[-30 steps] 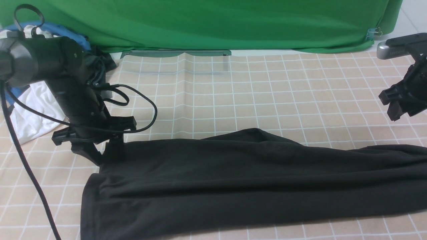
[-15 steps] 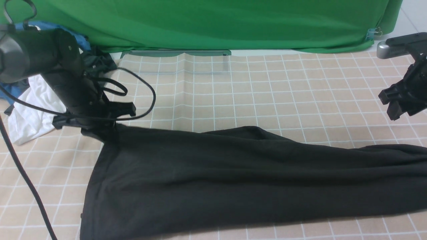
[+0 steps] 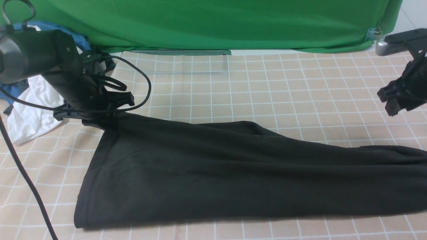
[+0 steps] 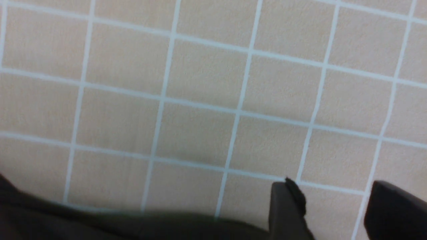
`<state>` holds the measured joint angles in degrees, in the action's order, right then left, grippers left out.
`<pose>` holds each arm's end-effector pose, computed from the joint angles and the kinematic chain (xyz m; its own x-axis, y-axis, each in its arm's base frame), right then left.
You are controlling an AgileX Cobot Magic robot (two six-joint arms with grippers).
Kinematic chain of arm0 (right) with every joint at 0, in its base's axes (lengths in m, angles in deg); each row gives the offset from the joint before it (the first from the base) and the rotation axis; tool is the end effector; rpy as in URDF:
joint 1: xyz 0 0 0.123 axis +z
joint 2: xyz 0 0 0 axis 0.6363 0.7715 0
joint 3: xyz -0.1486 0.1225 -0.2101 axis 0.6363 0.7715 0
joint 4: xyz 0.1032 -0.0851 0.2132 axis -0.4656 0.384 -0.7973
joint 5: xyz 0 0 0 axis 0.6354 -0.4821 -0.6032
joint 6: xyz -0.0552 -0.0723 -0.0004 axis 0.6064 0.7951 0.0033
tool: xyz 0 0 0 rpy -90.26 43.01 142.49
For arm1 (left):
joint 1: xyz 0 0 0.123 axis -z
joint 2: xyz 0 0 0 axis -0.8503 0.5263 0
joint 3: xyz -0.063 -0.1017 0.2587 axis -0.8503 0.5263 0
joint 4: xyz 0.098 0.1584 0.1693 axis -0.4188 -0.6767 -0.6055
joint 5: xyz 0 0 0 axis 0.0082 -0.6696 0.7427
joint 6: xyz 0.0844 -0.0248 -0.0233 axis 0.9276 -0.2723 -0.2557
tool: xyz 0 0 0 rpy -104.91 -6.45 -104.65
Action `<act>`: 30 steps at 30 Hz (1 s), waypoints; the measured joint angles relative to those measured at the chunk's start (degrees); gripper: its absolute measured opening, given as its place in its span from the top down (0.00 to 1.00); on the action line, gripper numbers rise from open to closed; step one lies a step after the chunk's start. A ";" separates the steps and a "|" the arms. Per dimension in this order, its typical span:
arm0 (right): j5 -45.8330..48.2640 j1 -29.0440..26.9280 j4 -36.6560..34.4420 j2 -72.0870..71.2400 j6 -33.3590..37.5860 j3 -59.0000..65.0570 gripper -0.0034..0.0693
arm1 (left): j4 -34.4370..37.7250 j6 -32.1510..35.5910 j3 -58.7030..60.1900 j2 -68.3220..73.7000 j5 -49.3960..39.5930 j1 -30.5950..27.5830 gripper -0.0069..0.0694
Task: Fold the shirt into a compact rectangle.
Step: 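Fold the black garment in half by bringing its near edge over to the far edge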
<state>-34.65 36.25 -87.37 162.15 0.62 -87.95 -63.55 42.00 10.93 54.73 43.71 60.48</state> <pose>0.3825 -0.0228 0.2233 -0.9603 -0.1357 -0.2437 -0.1252 0.9904 -0.0580 0.4011 -0.0215 0.1839 -0.9473 -0.1088 -0.3012 -0.0800 0.9911 -0.1065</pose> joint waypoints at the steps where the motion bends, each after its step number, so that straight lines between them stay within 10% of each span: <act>1: 0.95 0.00 0.00 0.49 0.37 0.00 0.48 | -0.19 -0.06 0.00 0.00 -0.10 0.00 0.80; 15: 15.04 2.90 -2.55 4.10 4.32 -0.16 0.35 | -1.31 -2.73 -11.02 -5.35 -10.03 -0.12 0.19; 30: 12.80 6.87 -3.14 4.21 24.84 -0.16 0.39 | 0.74 -2.73 -11.64 -5.50 -10.79 -0.12 0.15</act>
<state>-21.85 43.12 -90.51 166.36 25.46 -88.11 -62.81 39.28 -0.71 49.23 32.92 60.36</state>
